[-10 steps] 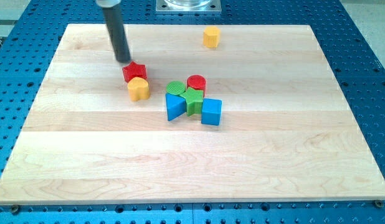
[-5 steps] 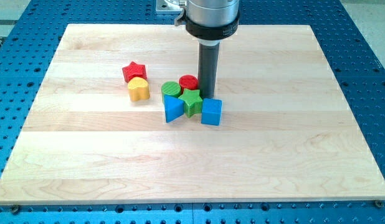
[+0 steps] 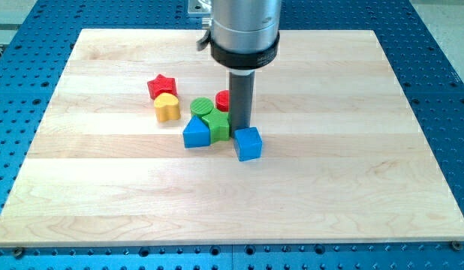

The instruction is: Keep the blue cube and red circle in a vertical line

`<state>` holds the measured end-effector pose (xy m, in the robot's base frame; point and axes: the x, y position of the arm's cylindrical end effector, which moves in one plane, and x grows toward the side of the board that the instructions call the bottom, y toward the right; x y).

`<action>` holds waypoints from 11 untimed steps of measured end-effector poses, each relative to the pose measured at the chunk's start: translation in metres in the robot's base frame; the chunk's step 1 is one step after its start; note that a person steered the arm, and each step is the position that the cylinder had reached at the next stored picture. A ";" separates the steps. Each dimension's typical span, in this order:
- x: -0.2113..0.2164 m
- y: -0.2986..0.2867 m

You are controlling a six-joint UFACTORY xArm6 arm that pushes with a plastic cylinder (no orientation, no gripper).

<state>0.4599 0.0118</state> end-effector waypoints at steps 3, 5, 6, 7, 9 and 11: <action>0.009 -0.016; 0.054 0.101; 0.040 0.083; 0.049 0.100; 0.052 0.106; 0.020 0.088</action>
<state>0.4795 0.1001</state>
